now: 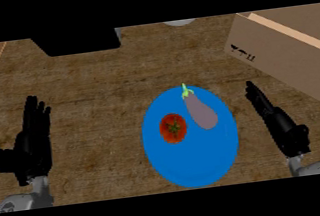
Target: Pick the tomato from the plate and place it in the cardboard box
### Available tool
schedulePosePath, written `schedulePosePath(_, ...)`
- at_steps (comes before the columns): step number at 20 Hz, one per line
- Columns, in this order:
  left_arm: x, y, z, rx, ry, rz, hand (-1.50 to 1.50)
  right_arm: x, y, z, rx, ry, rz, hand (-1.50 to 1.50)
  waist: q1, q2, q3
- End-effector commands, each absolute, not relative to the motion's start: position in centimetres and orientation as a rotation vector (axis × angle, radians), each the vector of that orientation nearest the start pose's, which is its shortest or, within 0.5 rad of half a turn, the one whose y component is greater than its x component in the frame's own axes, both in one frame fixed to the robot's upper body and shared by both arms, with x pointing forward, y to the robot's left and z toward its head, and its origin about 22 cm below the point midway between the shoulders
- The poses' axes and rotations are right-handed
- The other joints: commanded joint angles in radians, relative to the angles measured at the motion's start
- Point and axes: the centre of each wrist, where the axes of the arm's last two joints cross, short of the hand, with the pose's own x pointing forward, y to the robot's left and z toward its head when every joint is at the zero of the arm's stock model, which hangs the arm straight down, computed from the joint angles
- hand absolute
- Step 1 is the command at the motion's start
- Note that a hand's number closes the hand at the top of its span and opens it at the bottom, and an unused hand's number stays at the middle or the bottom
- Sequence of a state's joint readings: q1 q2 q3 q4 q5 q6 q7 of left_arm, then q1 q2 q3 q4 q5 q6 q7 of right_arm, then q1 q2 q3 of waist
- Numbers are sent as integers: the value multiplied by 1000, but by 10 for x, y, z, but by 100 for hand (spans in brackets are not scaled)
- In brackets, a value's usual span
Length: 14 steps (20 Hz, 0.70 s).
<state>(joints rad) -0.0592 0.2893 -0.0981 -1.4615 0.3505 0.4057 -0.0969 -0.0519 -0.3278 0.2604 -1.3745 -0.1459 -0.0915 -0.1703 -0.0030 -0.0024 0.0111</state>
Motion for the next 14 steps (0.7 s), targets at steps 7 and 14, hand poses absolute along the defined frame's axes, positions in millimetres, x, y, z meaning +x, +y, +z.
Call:
schedulePosePath(7, 251, 294, 23, 110, -1460, 75, 0, 310, -242, 96, -165, -2125, 597, -150, 1, -16, -14)
schedulePosePath(14, 250, 322, 52, 53, -1445, 53, 0, 280, -201, 54, 321, -2471, 436, -150, 9, 0, -10)
